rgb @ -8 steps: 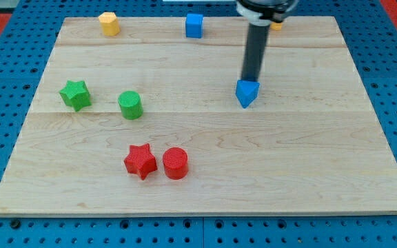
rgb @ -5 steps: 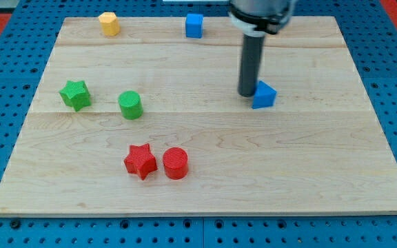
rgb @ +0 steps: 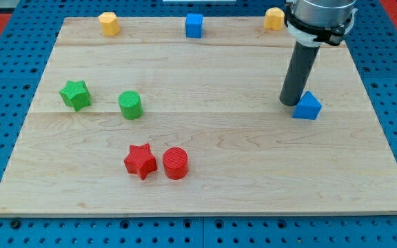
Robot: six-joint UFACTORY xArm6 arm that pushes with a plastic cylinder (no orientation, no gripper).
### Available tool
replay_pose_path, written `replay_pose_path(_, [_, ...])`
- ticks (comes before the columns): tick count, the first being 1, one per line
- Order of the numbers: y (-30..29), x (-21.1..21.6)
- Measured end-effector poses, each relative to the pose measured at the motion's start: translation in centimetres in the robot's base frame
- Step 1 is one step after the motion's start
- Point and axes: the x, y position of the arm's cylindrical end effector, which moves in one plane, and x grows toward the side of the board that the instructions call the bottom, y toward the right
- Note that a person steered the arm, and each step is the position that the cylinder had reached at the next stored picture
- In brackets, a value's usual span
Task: Move the blue triangle to the center right side of the board
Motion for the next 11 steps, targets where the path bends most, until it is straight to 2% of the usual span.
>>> replay_pose_path(1, [0.0, 0.0])
replay_pose_path(2, [-3.0, 0.2])
replay_pose_path(4, [-12.4, 5.1])
replay_pose_path(5, [-14.2, 5.4])
replay_pose_path(6, [-14.9, 4.2])
replay_pose_path(7, [-17.5, 0.4])
replay_pose_path(8, [-23.1, -1.8])
replay_pose_path(10, [-36.9, -2.7])
replay_pose_path(11, [-32.3, -0.5])
